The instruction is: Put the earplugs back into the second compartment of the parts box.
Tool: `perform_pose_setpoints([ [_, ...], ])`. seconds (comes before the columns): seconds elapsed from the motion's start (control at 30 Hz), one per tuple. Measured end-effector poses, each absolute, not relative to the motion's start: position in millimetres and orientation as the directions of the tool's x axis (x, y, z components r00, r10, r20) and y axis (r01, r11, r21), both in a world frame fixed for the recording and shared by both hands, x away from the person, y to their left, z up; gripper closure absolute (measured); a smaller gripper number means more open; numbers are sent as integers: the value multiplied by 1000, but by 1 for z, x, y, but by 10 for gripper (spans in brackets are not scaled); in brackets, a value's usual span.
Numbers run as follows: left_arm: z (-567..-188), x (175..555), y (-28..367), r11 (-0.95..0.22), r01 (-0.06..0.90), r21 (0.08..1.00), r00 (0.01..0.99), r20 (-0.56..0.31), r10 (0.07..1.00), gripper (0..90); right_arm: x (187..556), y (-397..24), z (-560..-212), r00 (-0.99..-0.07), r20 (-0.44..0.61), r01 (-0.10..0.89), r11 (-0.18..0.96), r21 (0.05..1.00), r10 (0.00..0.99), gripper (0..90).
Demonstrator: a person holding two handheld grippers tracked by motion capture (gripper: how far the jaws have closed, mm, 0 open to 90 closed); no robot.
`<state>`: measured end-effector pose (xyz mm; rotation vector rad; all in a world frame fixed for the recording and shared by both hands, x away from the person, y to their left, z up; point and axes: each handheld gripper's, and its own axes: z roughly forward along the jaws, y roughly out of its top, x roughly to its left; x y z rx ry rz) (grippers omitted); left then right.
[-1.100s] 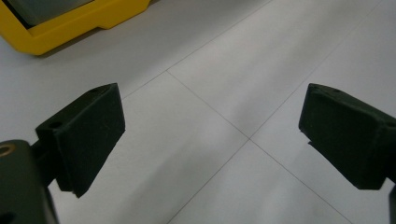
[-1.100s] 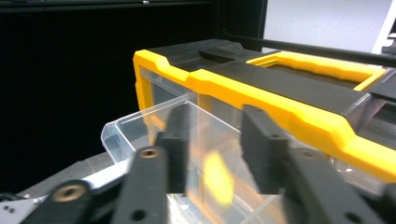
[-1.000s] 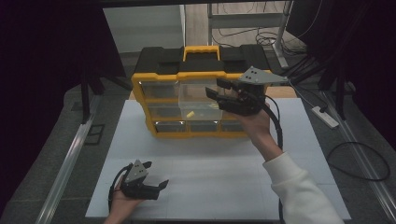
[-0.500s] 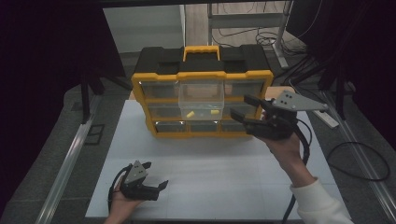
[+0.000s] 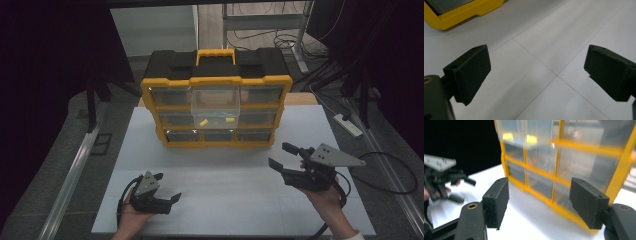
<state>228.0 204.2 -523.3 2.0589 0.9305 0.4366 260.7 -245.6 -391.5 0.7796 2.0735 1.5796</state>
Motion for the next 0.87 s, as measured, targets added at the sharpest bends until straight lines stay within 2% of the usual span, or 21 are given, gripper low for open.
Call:
perform_pose_setpoints([
  [0.4,-524,228,204,-396,467,791,664,-18,747,72,257,-288,-468,-688,46,292,217,932,724,315],
  [0.57,-524,229,204,-397,470,788,666,-21,746,71,261,-293,-481,-677,62,322,220,921,733,313],
  [0.87,-526,230,205,-392,478,786,660,-26,751,70,262,-294,-483,-676,64,327,221,919,734,306],
])
